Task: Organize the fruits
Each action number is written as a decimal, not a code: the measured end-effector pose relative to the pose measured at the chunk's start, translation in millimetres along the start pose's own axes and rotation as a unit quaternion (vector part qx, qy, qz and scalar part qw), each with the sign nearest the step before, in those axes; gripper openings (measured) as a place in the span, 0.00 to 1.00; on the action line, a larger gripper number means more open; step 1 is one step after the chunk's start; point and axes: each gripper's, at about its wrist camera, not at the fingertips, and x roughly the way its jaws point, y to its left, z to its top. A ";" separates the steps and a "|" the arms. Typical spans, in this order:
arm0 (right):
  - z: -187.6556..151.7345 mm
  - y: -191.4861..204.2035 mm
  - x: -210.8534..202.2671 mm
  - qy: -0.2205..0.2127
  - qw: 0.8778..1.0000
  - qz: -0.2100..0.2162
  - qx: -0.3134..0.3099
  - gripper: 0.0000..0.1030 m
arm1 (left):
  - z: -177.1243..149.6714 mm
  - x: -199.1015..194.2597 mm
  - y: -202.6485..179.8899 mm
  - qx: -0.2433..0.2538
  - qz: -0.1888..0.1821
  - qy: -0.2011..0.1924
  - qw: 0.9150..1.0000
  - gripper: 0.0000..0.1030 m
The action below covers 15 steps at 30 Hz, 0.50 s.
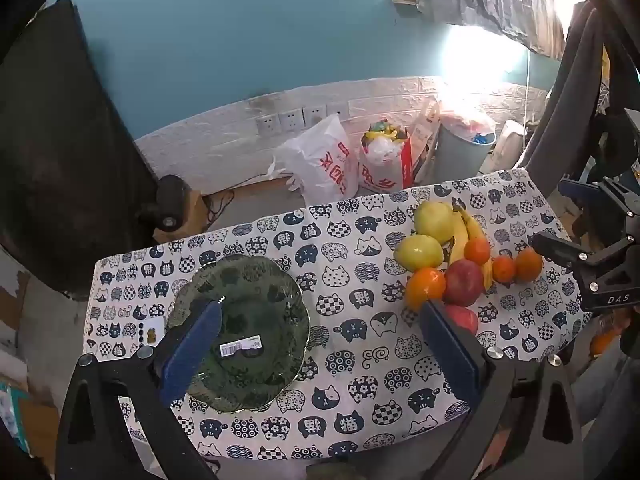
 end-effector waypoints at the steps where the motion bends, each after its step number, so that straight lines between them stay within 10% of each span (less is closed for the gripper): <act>1: -0.2 0.4 0.5 0.001 1.000 0.000 0.000 0.97 | -0.6 0.0 -0.5 0.000 0.000 0.000 1.000 0.98; 15: 0.0 1.9 3.1 0.010 1.000 0.002 0.001 0.97 | -2.1 0.8 -1.6 0.000 -0.002 0.005 1.000 0.98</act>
